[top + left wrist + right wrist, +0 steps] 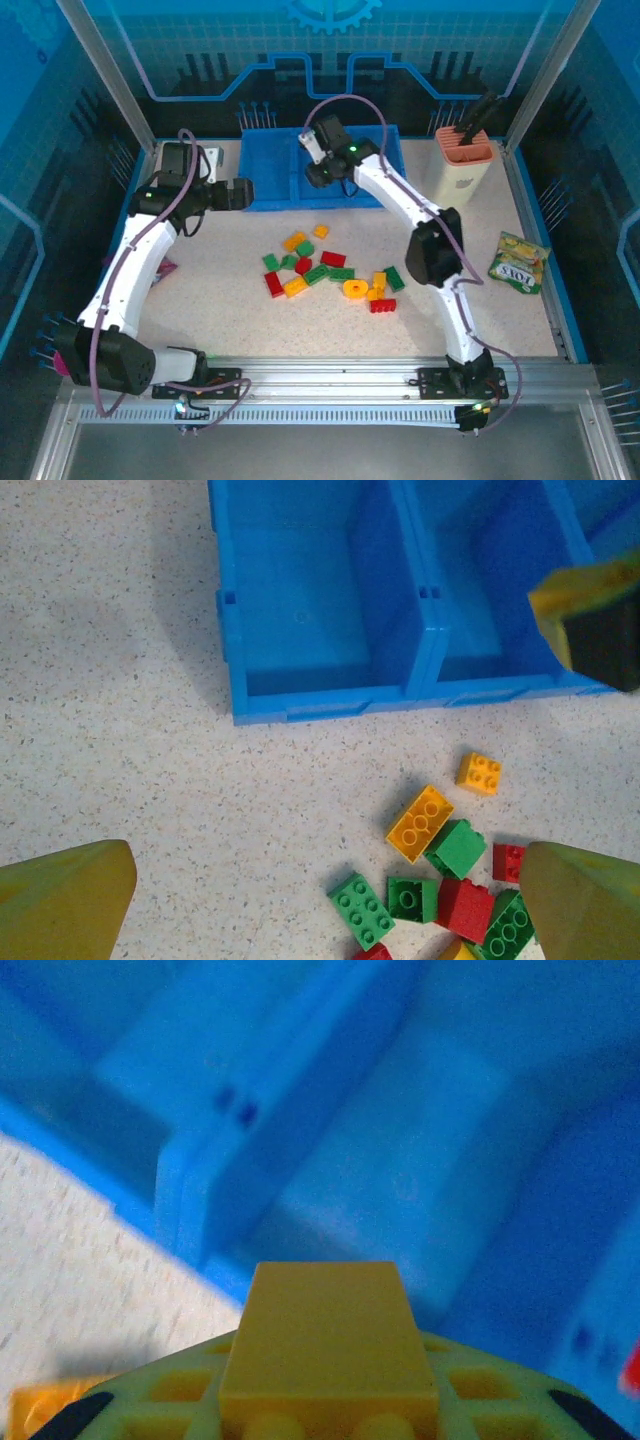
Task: Sort the legos into containers by color
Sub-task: Place the lego in the container, then pick up the lego from the center of the table.
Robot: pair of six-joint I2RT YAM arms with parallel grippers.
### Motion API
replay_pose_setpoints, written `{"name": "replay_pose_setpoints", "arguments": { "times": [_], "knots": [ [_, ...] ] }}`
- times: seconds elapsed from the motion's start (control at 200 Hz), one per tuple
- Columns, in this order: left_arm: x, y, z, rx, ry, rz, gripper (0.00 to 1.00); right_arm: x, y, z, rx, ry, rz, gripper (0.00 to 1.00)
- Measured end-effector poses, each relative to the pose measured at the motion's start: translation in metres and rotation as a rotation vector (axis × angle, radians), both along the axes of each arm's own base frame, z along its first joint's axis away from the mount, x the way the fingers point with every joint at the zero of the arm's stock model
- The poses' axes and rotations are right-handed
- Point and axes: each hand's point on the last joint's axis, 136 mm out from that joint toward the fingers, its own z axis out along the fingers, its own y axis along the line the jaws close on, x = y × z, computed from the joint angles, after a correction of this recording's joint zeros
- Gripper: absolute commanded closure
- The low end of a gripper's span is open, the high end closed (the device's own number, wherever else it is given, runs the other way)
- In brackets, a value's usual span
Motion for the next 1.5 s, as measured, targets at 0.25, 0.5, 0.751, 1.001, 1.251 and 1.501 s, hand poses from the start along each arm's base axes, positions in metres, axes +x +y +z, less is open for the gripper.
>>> {"name": "replay_pose_setpoints", "arguments": {
  "times": [0.25, 0.5, 0.751, 1.001, 1.251, 1.501],
  "knots": [
    [-0.001, 0.0, -0.001, 0.002, 0.004, -0.006, 0.01, 0.042, 0.01, -0.049, -0.17, -0.096, 0.084, 0.75],
    [-0.001, -0.003, 0.0, -0.01, 0.005, -0.016, 0.01, 0.044, 0.008, -0.073, -0.221, -0.079, 0.109, 0.7],
    [-0.001, -0.003, 0.0, -0.01, 0.005, -0.016, 0.01, 0.042, 0.008, -0.088, -0.224, -0.053, 0.117, 0.55],
    [-0.001, -0.003, 0.0, -0.009, 0.004, -0.016, 0.0, 0.041, 0.009, -0.089, -0.204, -0.038, 0.119, 0.49],
    [-0.005, -0.002, 0.008, -0.011, -0.019, -0.015, 0.01, 0.009, -0.004, -0.05, -0.185, 0.002, 0.128, 0.43],
    [-0.012, -0.002, 0.023, -0.015, -0.062, -0.015, 0.01, -0.12, -0.043, 0.057, -0.024, 0.035, 0.198, 0.13]
  ]
}}
